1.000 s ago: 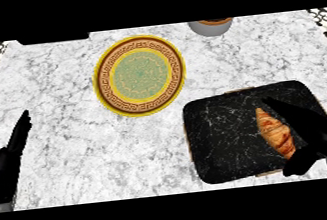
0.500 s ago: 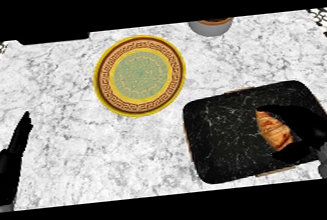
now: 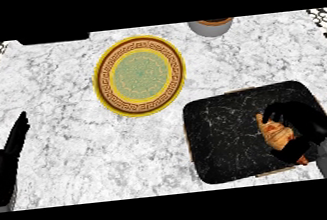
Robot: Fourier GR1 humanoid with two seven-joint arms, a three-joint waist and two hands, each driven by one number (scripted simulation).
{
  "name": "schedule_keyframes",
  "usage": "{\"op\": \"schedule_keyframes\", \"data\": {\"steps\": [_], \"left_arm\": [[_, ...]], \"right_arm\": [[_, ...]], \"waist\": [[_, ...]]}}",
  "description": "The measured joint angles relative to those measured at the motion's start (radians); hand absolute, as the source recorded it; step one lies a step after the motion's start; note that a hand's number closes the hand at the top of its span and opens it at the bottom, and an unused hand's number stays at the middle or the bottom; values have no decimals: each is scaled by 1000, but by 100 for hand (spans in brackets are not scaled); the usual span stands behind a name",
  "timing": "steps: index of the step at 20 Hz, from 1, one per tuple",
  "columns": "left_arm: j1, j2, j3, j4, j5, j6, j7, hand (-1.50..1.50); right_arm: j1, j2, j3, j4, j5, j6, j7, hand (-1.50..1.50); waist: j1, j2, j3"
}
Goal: Pick the croissant from the tray and place it in the plate
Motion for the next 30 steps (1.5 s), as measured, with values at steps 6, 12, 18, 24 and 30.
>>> {"op": "schedule_keyframes", "data": {"steps": [6, 12, 18, 24, 30], "left_arm": [[-30, -16, -11, 18, -13, -15, -20, 0], [-71, -35, -44, 38, -33, -16, -27, 0], [-80, -35, -36, 46, -33, -16, -25, 0], [-59, -28, -16, 54, -27, -18, -32, 0], [-19, -43, -18, 31, -40, -5, -31, 0]], "right_arm": [[-253, -12, -40, 236, 51, -11, -50, 150], [-502, -52, -87, 481, 112, -120, -133, 150], [-663, -62, -160, 650, 119, -302, -264, 150], [-786, -44, -220, 705, 58, -382, -458, 150], [-893, 7, -241, 734, -14, -303, -584, 150]], "waist": [[44, 16, 4], [89, 36, 6], [79, 31, 6], [56, 21, 5], [33, 11, 3]]}}
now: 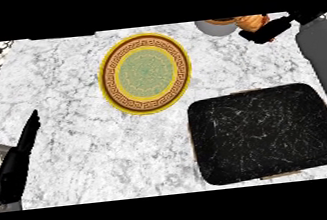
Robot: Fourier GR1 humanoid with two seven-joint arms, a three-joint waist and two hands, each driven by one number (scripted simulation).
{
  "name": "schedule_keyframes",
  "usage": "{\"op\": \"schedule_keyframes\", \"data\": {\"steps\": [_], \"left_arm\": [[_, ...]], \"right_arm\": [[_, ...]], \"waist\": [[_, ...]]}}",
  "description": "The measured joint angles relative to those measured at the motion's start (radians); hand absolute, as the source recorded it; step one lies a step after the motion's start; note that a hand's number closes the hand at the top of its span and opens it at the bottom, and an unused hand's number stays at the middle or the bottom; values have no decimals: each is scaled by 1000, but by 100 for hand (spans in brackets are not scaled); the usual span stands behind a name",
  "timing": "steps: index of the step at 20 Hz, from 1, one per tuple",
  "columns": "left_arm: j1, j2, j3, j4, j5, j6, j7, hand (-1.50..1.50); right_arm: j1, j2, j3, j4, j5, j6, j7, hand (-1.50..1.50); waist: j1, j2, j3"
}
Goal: Pick the croissant from the tray and place it in the plate
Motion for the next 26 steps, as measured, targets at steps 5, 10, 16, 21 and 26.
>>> {"op": "schedule_keyframes", "data": {"steps": [5, 10, 16, 21, 26], "left_arm": [[3, -1, 15, 2, -1, 1, 0, 0], [-9, -4, 24, 11, 0, -7, 7, 0], [-5, -14, 18, 5, -11, -10, 3, 0], [-17, -1, 25, 2, -7, -31, 7, 0], [-42, -4, 21, 10, -11, -38, 7, 0]], "right_arm": [[-62, 93, 27, -26, -16, 51, 22, 150], [-125, 194, 45, -16, -17, 59, 100, 150], [-211, 313, 63, 61, 2, 42, 214, 150], [-258, 385, 119, 165, 6, 7, 272, 150], [-297, 406, 178, 281, -35, -25, 284, 150]], "waist": [[-16, -6, -1], [-19, -6, -1], [-13, -3, -1], [4, 1, -2], [29, 8, -2]]}}
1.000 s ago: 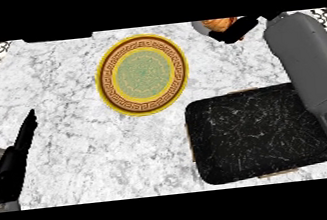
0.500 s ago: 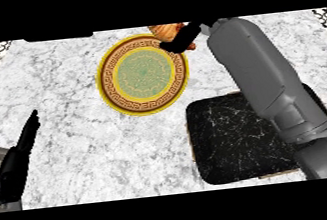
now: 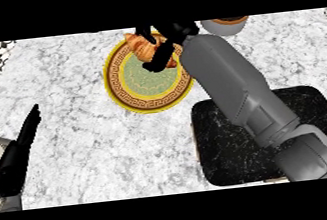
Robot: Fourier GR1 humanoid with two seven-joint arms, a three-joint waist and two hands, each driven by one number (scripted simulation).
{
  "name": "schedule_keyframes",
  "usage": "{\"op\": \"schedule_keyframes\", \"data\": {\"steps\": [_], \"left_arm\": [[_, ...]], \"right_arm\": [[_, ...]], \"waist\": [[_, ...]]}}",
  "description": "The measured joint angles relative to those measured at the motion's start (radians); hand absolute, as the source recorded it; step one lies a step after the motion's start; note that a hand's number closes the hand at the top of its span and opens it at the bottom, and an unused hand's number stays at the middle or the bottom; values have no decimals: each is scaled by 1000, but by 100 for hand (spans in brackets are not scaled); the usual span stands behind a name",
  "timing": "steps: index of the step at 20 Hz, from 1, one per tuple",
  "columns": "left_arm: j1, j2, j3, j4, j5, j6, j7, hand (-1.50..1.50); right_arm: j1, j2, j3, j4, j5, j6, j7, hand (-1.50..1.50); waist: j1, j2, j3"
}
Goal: Pick the croissant from the tray and place it in the plate
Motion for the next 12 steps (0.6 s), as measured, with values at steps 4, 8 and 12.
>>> {"op": "schedule_keyframes", "data": {"steps": [4, 8, 12], "left_arm": [[-18, -16, -18, 2, -12, 4, 2, 0], [-38, -19, -29, 14, -20, 0, -4, 0], [-50, -11, -27, 18, -20, -12, -11, 0]], "right_arm": [[15, 6, 17, 61, -70, 0, -10, 150], [28, 8, 23, 113, -138, -42, 43, -150], [39, 9, 41, 136, -193, -78, 54, -150]], "waist": [[22, 5, 0], [41, 9, 0], [55, 12, 0]]}}
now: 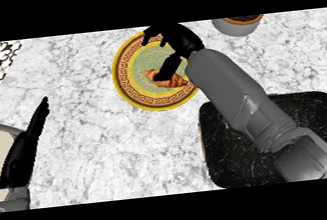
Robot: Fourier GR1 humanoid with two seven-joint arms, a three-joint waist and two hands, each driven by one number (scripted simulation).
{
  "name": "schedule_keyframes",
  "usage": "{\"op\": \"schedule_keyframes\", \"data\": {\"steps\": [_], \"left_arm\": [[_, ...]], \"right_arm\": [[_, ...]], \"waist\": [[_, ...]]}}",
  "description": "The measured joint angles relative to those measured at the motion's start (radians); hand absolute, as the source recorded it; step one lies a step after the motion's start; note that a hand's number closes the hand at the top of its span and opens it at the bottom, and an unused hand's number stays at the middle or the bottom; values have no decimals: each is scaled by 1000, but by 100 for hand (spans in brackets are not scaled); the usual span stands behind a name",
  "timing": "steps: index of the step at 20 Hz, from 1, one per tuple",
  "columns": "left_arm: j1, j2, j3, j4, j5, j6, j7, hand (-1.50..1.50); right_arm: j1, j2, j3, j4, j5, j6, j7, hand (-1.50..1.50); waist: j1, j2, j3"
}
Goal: Pick the croissant from the tray and place it in the plate
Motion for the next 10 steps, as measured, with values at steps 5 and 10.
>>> {"op": "schedule_keyframes", "data": {"steps": [5, 10], "left_arm": [[-2, -12, -4, 14, -10, 10, -2, 0], [8, -5, 18, 15, 4, 7, 1, 0]], "right_arm": [[25, 0, -38, -20, -102, -56, -60, -150], [20, 0, -129, -33, -201, -133, -88, -150]], "waist": [[-8, -1, 1], [-35, -4, 1]]}}
